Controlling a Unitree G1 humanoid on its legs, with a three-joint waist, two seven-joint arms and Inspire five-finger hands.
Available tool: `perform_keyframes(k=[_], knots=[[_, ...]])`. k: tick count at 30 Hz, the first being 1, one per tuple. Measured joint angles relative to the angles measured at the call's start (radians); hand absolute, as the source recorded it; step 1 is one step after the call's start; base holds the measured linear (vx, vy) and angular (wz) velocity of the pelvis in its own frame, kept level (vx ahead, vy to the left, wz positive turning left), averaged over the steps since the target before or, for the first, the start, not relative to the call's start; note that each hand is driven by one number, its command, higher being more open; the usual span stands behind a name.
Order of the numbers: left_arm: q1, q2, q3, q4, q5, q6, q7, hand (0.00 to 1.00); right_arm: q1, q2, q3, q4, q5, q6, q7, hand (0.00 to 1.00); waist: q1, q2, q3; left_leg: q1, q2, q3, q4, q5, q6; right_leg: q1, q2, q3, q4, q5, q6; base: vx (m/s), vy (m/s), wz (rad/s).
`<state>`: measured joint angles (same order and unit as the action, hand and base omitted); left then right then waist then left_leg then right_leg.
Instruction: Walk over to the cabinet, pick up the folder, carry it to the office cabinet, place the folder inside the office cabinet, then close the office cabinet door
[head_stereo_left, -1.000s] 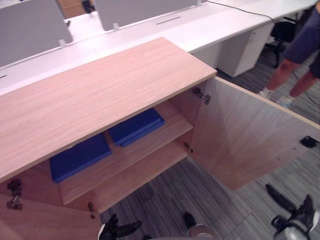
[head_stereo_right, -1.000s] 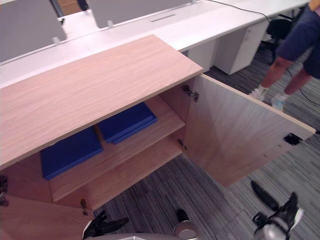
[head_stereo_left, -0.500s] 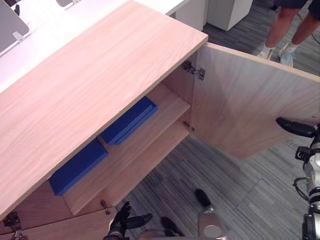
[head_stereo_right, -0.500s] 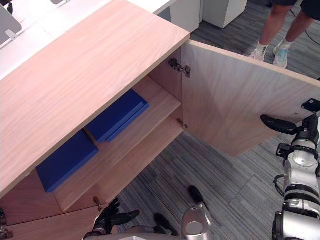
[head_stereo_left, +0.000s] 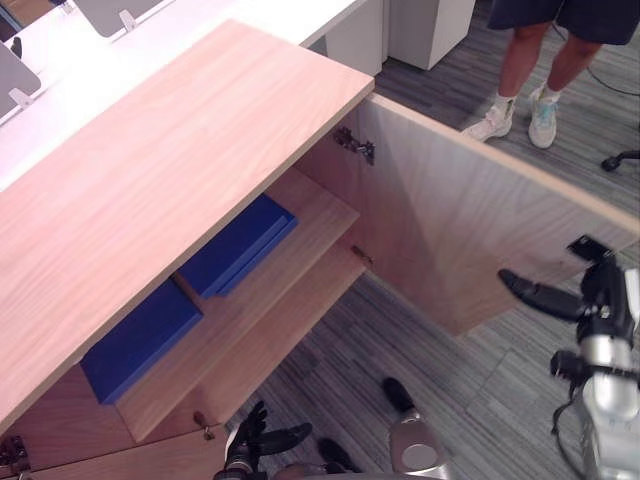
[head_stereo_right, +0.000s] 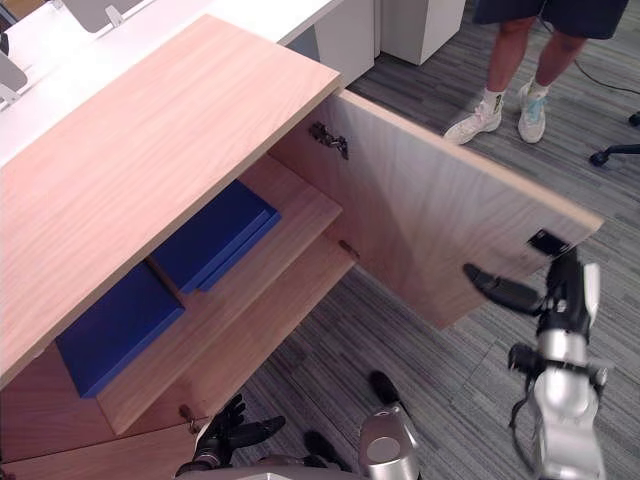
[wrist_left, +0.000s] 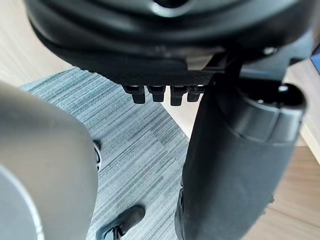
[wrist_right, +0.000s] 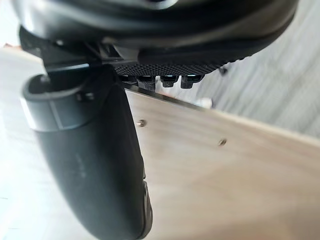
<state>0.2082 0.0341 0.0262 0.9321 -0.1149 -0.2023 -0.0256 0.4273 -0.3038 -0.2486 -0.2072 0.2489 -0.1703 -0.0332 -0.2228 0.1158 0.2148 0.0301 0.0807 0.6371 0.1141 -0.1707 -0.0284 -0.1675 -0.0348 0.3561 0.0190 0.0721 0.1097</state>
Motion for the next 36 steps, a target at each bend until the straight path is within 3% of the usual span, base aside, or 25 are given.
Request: perform_keyframes(k=[4,6,9,12,14,16,17,20,23,25,29,31,36], knots=[[-0.022,0.054,0.015,0.033,0.018,0.000,-0.016,1.00,0.175,-0.004,0.241,-0.098,0.073,0.000,0.132,1.00,-0.010,-0.088,-0.010,0.016,0.021,0.025,0.031,-0.010,-0.008,0.013,0.018,0.030,0.002,0.013,-0.003,-0.05,-0.053,-0.25],[-0.047,0.078,0.015,0.061,0.020,0.000,-0.028,1.00,0.209,-0.079,0.367,-0.144,0.082,0.000,0.217,1.00,-0.005,-0.130,-0.017,0.022,0.028,0.029,0.054,-0.020,-0.006,0.025,0.019,0.035,0.005,0.017,-0.002,-0.05,-0.032,-0.07],[-0.062,0.087,0.011,0.070,0.038,-0.001,-0.041,1.00,0.194,-0.177,0.480,-0.241,0.112,0.000,0.325,1.00,0.023,-0.139,-0.027,0.027,0.030,0.016,0.075,-0.032,-0.001,0.039,0.016,0.026,0.016,0.017,-0.002,-0.03,-0.006,0.08],[-0.070,0.109,-0.008,0.078,0.039,-0.001,-0.042,1.00,0.087,-0.203,0.590,-0.246,0.124,-0.008,0.377,1.00,0.045,-0.148,-0.042,0.007,0.027,-0.044,0.083,-0.035,-0.001,0.051,0.001,-0.031,0.016,0.017,-0.002,-0.02,-0.015,0.50],[-0.073,0.110,-0.013,0.082,0.038,0.000,-0.041,1.00,0.013,-0.191,0.639,-0.226,0.123,-0.011,0.381,1.00,0.061,-0.146,-0.055,-0.012,0.022,-0.083,0.082,-0.028,0.006,0.051,-0.009,-0.066,0.016,0.017,-0.002,-0.02,-0.031,0.67],[-0.081,0.106,-0.013,0.080,0.038,0.000,-0.038,1.00,-0.142,-0.107,0.677,-0.097,0.117,-0.028,0.373,1.00,0.092,-0.147,-0.067,-0.039,0.010,-0.152,0.069,-0.005,0.015,0.054,-0.026,-0.130,0.015,0.017,-0.002,-0.02,-0.038,0.86],[-0.084,0.105,-0.013,0.081,0.038,0.001,-0.036,1.00,-0.175,-0.076,0.674,-0.052,0.109,-0.036,0.356,1.00,0.098,-0.147,-0.068,-0.046,0.006,-0.172,0.061,0.004,0.020,0.055,-0.032,-0.149,0.015,0.017,-0.002,-0.03,-0.040,0.96],[-0.099,0.097,-0.010,0.080,0.038,0.009,-0.009,1.00,-0.382,0.105,0.592,0.206,0.015,-0.050,0.187,1.00,0.137,-0.146,-0.069,-0.065,-0.027,-0.276,-0.007,0.074,0.025,0.069,-0.060,-0.255,0.007,0.014,-0.006,-0.04,-0.042,0.95],[-0.108,0.088,0.017,0.072,0.034,0.014,0.016,1.00,-0.535,0.161,0.492,0.380,-0.060,-0.052,0.057,1.00,0.179,-0.145,-0.070,-0.074,-0.051,-0.355,-0.073,0.138,0.029,0.078,-0.079,-0.337,-0.001,0.003,-0.018,-0.04,-0.041,1.00],[-0.094,0.083,0.056,0.053,0.020,0.020,0.043,1.00,-0.577,0.183,0.357,0.508,-0.091,-0.065,-0.084,1.00,0.196,-0.143,-0.070,-0.055,-0.065,-0.448,-0.172,0.223,0.026,0.098,-0.086,-0.438,0.004,-0.024,-0.024,-0.07,-0.045,1.21],[-0.073,0.080,0.068,0.011,0.004,0.024,0.065,1.00,-0.567,0.161,0.288,0.565,-0.087,-0.068,-0.143,1.00,0.213,-0.137,-0.071,-0.083,-0.071,-0.562,-0.208,0.264,0.020,0.115,-0.085,-0.552,0.002,-0.054,-0.028,-0.07,-0.011,0.92],[-0.055,0.070,0.074,-0.030,-0.014,0.024,0.072,1.00,-0.545,0.157,0.249,0.603,-0.073,-0.070,-0.151,1.00,0.240,-0.132,-0.069,-0.092,-0.077,-0.625,-0.208,0.266,0.017,0.142,-0.086,-0.616,-0.002,-0.071,-0.025,-0.02,-0.030,0.99],[0.023,0.043,0.153,-0.118,-0.109,0.017,0.081,1.00,-0.409,0.154,0.236,0.750,-0.077,-0.061,-0.098,1.00,0.296,-0.129,-0.074,-0.097,-0.097,-0.752,-0.208,0.286,0.011,0.214,-0.095,-0.754,-0.001,-0.123,-0.019,0.08,-0.036,0.91]])
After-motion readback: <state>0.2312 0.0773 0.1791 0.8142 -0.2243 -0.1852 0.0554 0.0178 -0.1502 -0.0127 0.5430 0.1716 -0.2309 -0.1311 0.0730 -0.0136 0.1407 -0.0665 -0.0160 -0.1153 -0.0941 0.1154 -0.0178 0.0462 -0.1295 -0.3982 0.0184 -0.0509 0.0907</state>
